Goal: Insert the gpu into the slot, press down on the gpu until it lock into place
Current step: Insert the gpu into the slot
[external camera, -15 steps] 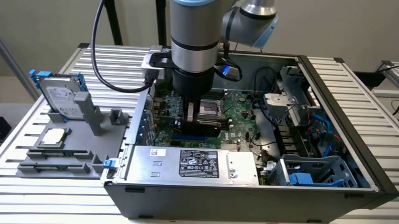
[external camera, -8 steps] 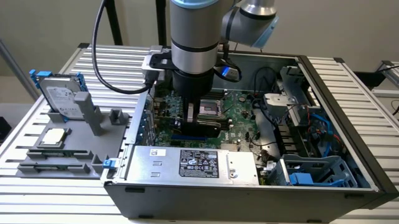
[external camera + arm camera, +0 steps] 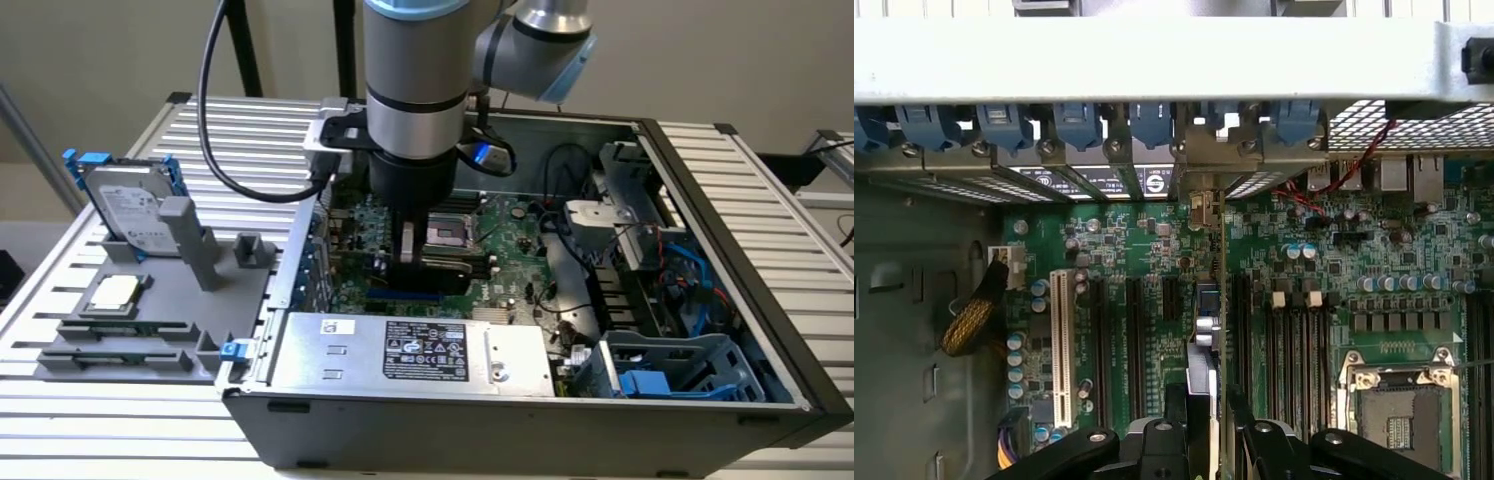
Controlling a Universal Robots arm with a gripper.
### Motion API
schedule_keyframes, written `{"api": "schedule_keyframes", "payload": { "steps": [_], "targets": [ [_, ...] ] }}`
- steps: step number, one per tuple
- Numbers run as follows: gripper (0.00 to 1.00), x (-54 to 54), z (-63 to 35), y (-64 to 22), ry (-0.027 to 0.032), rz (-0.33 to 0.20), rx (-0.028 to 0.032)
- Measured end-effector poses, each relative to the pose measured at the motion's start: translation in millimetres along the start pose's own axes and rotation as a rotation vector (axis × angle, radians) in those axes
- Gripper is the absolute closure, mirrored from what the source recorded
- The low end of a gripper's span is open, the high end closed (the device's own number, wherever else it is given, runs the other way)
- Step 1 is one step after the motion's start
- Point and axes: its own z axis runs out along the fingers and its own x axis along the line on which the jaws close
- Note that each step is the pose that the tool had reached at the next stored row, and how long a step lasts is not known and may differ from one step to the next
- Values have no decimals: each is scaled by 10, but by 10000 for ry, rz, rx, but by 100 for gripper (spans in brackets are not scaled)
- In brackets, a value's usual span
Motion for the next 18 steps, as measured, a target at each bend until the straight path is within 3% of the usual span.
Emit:
{"api": "schedule_keyframes", "payload": {
  "steps": [18],
  "targets": [
    [74, 2, 47, 22, 7, -8, -38]
  ]
}}
